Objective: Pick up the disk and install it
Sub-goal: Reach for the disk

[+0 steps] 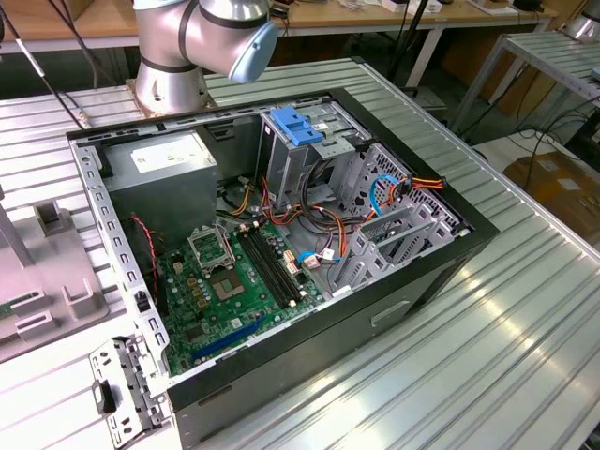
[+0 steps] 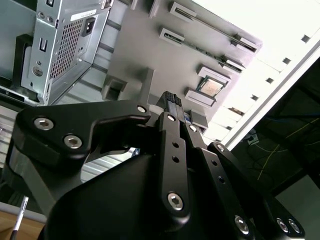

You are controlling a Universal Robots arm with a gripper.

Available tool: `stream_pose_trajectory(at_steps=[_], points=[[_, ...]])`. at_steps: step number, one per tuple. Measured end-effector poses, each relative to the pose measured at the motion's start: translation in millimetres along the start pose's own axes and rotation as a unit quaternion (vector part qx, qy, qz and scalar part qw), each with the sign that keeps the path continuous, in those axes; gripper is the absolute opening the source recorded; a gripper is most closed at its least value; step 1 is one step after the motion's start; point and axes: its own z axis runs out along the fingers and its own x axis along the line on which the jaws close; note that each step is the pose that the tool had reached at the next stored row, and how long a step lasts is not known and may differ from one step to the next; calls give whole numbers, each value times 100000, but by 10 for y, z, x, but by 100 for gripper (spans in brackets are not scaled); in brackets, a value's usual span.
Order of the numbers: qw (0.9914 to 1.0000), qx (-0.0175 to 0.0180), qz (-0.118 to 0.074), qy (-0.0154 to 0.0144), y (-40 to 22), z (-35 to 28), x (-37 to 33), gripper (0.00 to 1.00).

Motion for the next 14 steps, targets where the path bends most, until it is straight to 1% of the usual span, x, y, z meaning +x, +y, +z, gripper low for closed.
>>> stream_pose_trajectory(at_steps=[7, 14], points=[[100000, -1, -2, -5, -7, 19, 88, 11], [100000, -3, -2, -6, -8, 35, 131, 11]])
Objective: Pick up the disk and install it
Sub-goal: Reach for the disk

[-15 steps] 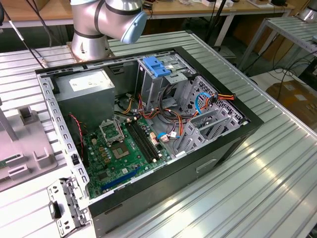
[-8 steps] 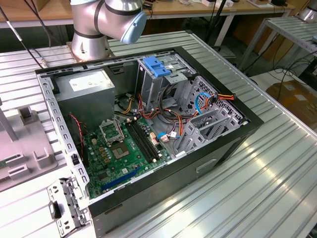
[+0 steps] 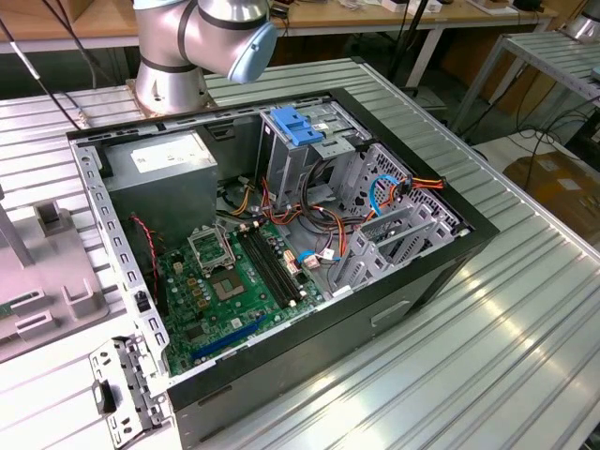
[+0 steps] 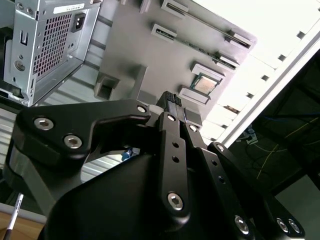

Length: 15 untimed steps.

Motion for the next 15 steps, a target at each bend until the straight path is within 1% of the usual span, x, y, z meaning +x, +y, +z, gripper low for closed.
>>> stream_pose_trajectory(at_steps=[11, 15], points=[[100000, 8, 1, 9, 4, 31, 51, 11], [100000, 4, 3, 7, 3, 55, 74, 11]])
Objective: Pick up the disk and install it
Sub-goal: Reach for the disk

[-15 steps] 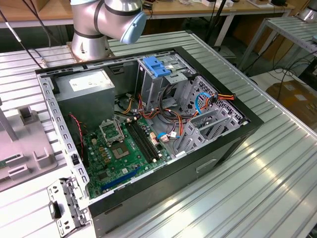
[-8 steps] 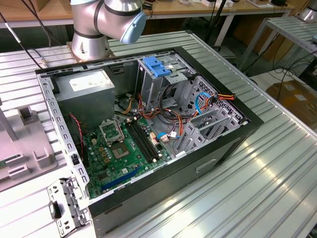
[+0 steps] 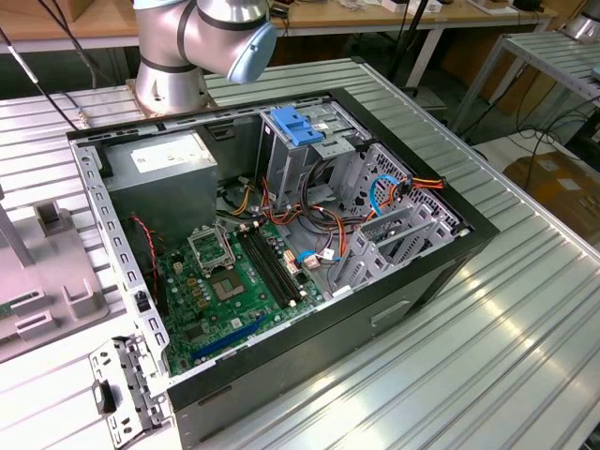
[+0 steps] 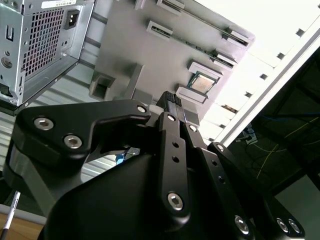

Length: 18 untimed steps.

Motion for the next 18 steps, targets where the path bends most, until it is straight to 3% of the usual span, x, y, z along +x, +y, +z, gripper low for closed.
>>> stream_pose_trajectory(at_steps=[5, 18], points=[[100000, 5, -3, 4, 13, 19, 47, 11], [100000, -1, -3, -3, 156, 84, 187, 11]])
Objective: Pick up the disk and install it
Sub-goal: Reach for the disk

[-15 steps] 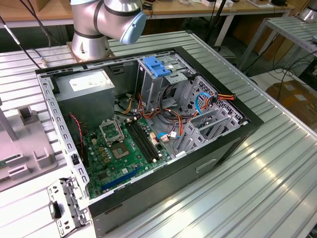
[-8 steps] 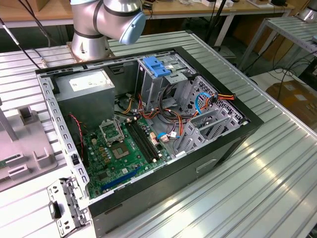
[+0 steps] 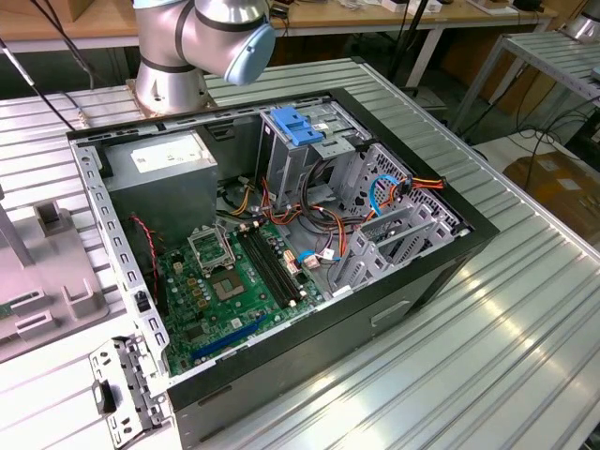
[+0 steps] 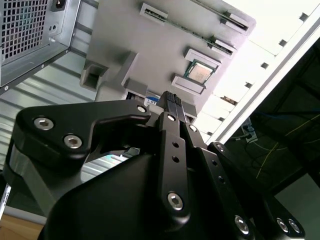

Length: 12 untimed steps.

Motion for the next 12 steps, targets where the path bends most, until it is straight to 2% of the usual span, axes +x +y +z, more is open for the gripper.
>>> stream_pose_trajectory(at_steps=[3, 6, 9, 10, 12], points=[[100000, 25, -5, -5, 48, 31, 34, 11], [100000, 228, -3, -21, 101, 66, 75, 11], [99998, 646, -23, -45, 128, 97, 105, 11], [99995, 1000, -51, -76, 141, 116, 117, 11], [99991, 1315, -72, -108, 154, 133, 126, 11]])
